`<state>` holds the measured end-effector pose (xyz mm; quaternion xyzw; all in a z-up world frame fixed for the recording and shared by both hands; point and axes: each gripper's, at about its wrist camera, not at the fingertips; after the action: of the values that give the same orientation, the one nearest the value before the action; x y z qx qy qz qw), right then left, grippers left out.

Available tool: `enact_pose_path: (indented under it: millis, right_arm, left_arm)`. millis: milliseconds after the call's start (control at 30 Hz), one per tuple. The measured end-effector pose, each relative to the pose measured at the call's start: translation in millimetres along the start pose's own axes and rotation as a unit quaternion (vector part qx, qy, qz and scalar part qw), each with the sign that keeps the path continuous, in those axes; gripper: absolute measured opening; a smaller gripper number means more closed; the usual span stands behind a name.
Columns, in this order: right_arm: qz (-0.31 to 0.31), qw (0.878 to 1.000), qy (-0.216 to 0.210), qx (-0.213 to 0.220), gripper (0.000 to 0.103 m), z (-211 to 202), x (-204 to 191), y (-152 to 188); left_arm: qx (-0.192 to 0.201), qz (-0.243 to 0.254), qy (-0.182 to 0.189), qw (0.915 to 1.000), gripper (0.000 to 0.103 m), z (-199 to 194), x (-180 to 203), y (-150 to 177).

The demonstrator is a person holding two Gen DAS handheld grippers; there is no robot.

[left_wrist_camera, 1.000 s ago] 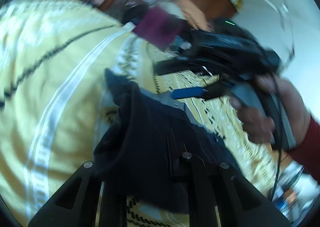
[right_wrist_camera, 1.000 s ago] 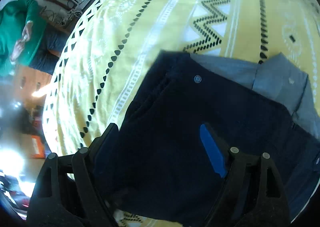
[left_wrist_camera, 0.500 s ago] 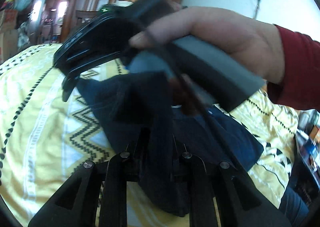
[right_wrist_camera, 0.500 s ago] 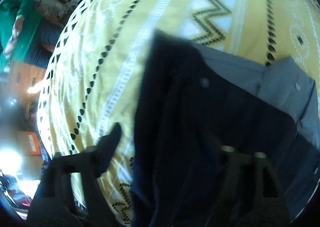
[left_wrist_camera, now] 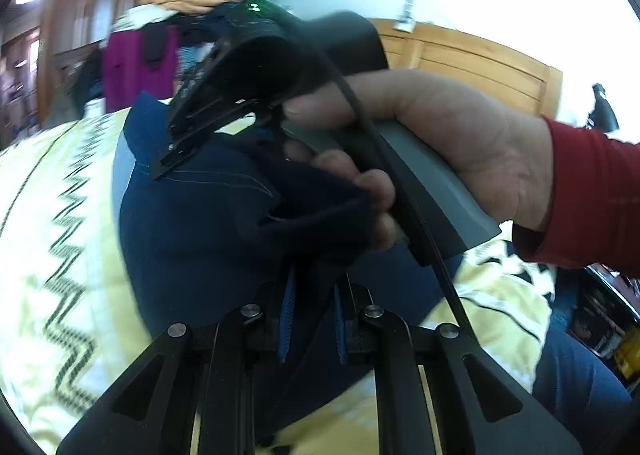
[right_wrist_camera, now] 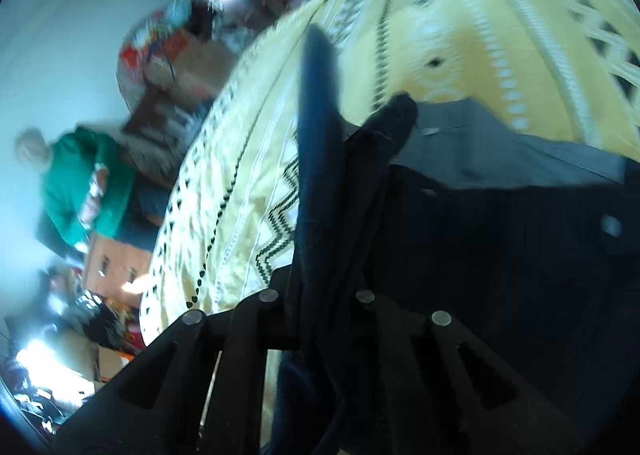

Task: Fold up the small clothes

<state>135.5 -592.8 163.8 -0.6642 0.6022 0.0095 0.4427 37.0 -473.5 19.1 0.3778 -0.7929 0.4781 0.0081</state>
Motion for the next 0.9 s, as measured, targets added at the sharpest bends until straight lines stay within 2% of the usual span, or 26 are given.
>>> enact_pose_path:
  millis: [167, 233, 367, 533, 633, 733, 767, 800, 833, 900]
  right_arm:
    - [0.049, 0.998, -0.007, 0.041, 0.006, -61, 65, 27]
    - [0.065, 0.997, -0.01, 0.046, 0.006, -73, 90, 35]
    - [0.111, 0.993, -0.006, 0.032, 0.007, -70, 142, 58]
    - [0.172, 0.985, -0.008, 0.01, 0.008, -60, 201, 90]
    - [0.188, 0.981, -0.048, 0.012, 0.009, -58, 210, 98]
    - [0.187, 0.981, -0.057, 0.005, 0.016, -64, 203, 103]
    - [0.184, 0.981, -0.056, 0.001, 0.023, -69, 198, 106]
    - [0.18, 0.982, -0.057, 0.0, 0.028, -75, 191, 111]
    - [0.175, 0.983, -0.058, 0.001, 0.037, -81, 184, 118]
    - [0.164, 0.985, -0.055, 0.0, 0.046, -90, 171, 129]
  left_arm:
    - [-0.036, 0.04, 0.047, 0.9975, 0.015, 34, 51, -10]
    - [-0.05, 0.048, 0.064, 0.9956, 0.015, 49, 69, -14]
    - [-0.093, 0.048, 0.09, 0.9904, 0.015, 92, 94, -11]
    - [-0.176, 0.04, 0.104, 0.9781, 0.015, 162, 116, 16]
    - [-0.201, 0.044, 0.096, 0.9739, 0.015, 185, 121, 31]
    - [-0.201, 0.041, 0.091, 0.9744, 0.017, 183, 123, 32]
    - [-0.201, 0.044, 0.086, 0.9749, 0.017, 176, 124, 30]
    - [-0.196, 0.048, 0.084, 0.9759, 0.017, 162, 123, 27]
    - [-0.185, 0.053, 0.083, 0.9778, 0.017, 144, 125, 25]
    - [-0.159, 0.058, 0.076, 0.9827, 0.027, 108, 126, 21]
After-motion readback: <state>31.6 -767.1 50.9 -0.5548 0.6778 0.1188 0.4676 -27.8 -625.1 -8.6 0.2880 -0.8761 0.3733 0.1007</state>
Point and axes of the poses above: each gripper's, at about its wrist camera, not at the fingertips, and z roughly the way its jaws point, x to its right, y to its underside, and after that the axes turned 13 degrees about -z, right-handed
